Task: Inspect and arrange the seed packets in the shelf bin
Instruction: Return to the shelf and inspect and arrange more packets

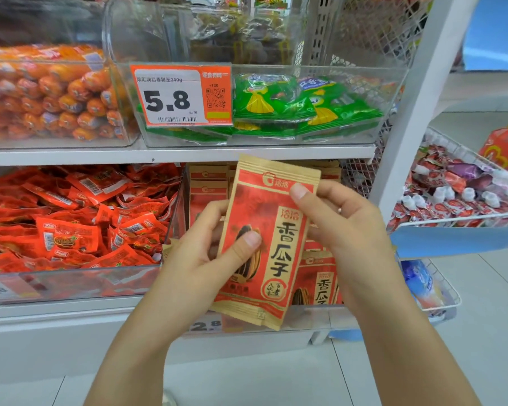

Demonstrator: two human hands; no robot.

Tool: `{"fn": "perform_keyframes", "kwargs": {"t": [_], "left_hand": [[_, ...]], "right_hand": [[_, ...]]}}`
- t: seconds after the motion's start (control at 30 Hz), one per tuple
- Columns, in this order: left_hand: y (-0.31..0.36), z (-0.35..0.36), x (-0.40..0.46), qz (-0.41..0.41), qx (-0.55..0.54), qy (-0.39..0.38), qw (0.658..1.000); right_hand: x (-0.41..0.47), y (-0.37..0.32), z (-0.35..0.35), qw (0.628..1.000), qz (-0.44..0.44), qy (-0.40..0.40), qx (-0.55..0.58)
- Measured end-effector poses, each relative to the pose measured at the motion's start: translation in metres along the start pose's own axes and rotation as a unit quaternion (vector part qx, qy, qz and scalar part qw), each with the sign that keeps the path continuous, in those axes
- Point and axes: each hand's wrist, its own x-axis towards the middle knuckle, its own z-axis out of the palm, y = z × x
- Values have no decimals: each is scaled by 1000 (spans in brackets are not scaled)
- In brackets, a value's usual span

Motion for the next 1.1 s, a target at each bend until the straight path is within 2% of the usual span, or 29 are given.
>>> {"fn": "perform_keyframes", "kwargs": {"t": [0.17, 0.47, 0.57, 0.7, 0.77, 0.83, 0.97, 1.1], "left_hand": [[-4, 1, -1, -1, 44, -57, 997], [-1, 0, -1, -10, 54, -51, 997], [-1, -1, -2, -8, 33, -32, 999], [6, -1, -1, -7, -37, 24, 999], [8, 0, 0, -4, -43, 60, 997], [6, 3, 2, 5, -17, 114, 993], [1, 11, 4, 33, 157, 231, 960], [2, 19, 2, 47, 255, 219, 941]], "right_hand": [[-3, -2, 0, 999, 2, 40, 25], [-1, -2, 3, 995, 46, 41, 74], [0, -2, 2, 997, 37, 12, 68], [1, -3, -1, 997, 30, -68, 34], [0, -1, 2, 996, 15, -80, 20], [1, 3, 6, 999, -7, -42, 17], [3, 11, 9, 999, -30, 25, -25], [-1, 10, 11, 997, -41, 34, -59]]}}
